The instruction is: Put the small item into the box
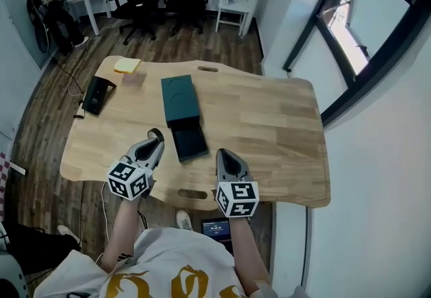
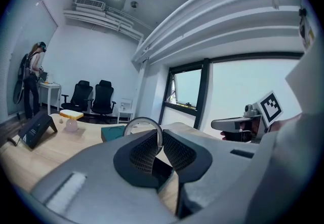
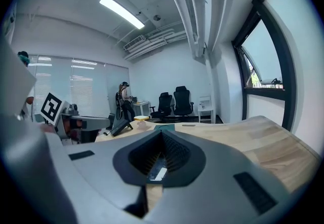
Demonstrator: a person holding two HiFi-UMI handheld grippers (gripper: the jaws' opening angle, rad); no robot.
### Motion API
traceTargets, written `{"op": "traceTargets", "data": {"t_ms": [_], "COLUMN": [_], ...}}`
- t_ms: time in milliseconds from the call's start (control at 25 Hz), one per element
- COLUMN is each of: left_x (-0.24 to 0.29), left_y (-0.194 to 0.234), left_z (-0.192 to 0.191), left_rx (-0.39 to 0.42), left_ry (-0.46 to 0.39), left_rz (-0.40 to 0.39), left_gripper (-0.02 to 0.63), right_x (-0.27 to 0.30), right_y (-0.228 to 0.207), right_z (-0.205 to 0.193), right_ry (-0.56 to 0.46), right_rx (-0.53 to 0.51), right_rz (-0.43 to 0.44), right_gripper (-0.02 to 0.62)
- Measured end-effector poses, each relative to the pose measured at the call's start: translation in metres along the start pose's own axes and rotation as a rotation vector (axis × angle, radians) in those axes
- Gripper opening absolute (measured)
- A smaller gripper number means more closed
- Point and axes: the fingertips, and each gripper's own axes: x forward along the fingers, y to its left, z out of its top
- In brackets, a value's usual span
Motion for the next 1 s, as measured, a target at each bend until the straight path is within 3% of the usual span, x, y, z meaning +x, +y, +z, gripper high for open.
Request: {"op": "traceTargets", "data": {"t_ms": [360, 1000], "left_x": [0.040, 0.057], "left_y": [0.019, 0.040], "left_z": [-0.002, 0.002], "left_rx": [-0.020, -0.008], "left_ry": [0.004, 0.030], "left_rz": [-0.047, -0.047], "left_gripper": [0.037, 0.037], "right_x": [0.024, 0.055], "right_y": [-0.023, -0.025], "right_z": [0.003, 0.002], "right_ry": [-0.002, 0.000], "right_rx": [-0.010, 0.013], "right_rz": [-0.101, -0.064], "right_gripper": [0.005, 0.005]}}
